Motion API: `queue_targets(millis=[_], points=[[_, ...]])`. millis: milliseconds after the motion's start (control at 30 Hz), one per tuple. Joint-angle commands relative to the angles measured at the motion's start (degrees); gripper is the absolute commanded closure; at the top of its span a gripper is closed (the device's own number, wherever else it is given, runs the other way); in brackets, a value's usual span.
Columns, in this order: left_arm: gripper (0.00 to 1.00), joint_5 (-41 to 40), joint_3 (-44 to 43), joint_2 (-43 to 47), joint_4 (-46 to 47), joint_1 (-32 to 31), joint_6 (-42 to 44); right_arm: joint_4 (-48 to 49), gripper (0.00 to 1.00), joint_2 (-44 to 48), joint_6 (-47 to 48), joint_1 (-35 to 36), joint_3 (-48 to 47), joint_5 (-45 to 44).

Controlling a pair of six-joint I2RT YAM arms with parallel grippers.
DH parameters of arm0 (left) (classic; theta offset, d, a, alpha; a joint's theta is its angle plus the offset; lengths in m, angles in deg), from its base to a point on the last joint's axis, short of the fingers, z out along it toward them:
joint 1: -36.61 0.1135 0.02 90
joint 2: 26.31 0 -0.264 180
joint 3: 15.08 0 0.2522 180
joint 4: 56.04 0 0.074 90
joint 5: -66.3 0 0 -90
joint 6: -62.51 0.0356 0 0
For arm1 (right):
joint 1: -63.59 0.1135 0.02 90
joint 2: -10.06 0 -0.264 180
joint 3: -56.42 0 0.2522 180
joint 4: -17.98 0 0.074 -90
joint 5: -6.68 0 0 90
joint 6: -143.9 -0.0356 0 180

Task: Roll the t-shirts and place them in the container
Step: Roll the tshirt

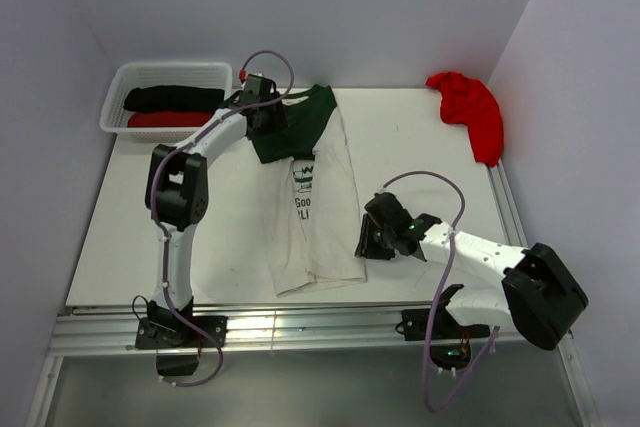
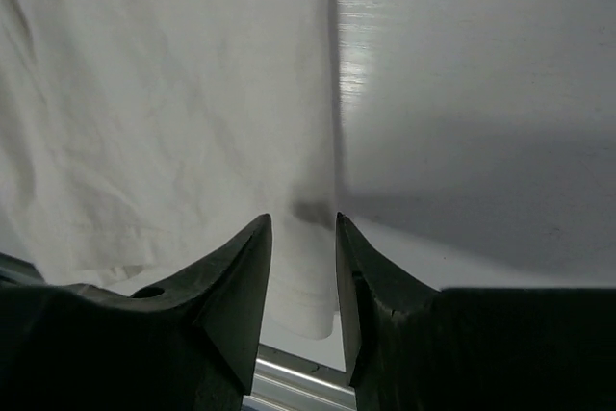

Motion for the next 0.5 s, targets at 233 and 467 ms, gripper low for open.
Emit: queue_targets(millis=[233,467], points=[[0.24,5.02,-6.59,-10.54,3.87,0.12,2.05,-0.86,0.91,-4.58,-2.90,1.99,-0.52,-5.75],[0.25,8.71,-16.68,-19.67,0.62,-0.41,3.01,-3.33,1.00,-1.09,-7.37,2.00,2.81,-5.06]])
